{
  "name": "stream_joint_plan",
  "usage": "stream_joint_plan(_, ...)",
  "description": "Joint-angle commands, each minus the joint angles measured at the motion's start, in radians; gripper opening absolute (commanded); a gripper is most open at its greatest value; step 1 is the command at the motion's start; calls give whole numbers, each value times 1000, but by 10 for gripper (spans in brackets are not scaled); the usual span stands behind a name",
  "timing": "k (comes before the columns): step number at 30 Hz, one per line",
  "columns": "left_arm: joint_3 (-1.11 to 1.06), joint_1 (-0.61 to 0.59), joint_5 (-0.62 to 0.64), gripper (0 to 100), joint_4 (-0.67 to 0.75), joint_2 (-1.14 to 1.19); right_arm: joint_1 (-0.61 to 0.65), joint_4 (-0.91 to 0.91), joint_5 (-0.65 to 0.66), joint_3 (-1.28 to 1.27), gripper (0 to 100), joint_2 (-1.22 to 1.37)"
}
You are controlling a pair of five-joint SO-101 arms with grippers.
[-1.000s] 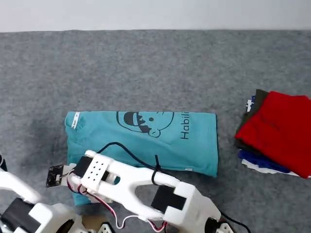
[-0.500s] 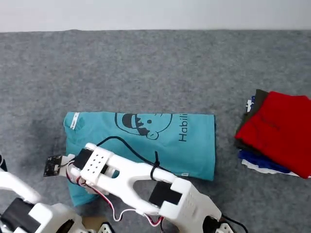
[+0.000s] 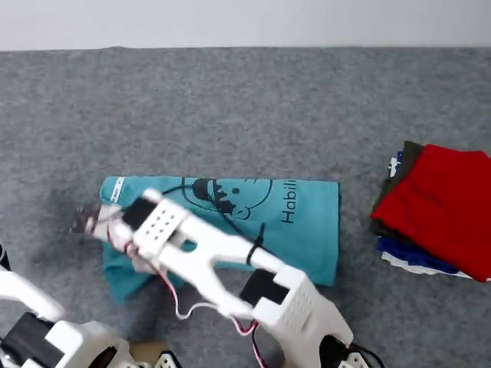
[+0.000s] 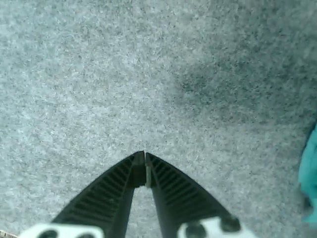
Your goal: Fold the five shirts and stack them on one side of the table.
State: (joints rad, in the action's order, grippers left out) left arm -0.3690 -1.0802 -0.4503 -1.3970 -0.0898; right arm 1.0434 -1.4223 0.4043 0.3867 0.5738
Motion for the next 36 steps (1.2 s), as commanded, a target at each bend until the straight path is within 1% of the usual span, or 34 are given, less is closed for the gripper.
stream_joint_plan(1, 7, 6, -8, 7, 15, -8, -76, -4, 14, 97, 11, -4)
stream_joint_plan(6, 7, 6, -8, 7, 29, -8, -137, 13, 14, 98, 11, -4)
stream_joint_plan(15, 7, 37, -6, 7, 23, -14, -153, 10, 14, 100, 15, -5)
stream_joint_plan(20, 5, 35, -6, 7, 21, -14, -206, 38, 11, 100, 20, -2)
stream_joint_plan(21, 4, 35, -6, 7, 21, -14, -222, 50, 8, 100, 39, -2)
stream_joint_plan(23, 4, 35, -6, 7, 21, -14, -259, 73, 2, 100, 106, -2)
stream_joint_plan(26, 2, 37, -6, 7, 21, -14, -317, 131, -84, 100, 215, -1)
stream_joint_plan(28, 2, 37, -6, 7, 21, -14, -361, 182, -115, 101, 243, 18)
stream_joint_plan(32, 2, 37, -6, 7, 21, -14, -409, 220, -80, 101, 221, 70)
stream_joint_plan(36, 2, 37, -6, 7, 21, -14, -392, 171, -78, 107, 180, 59)
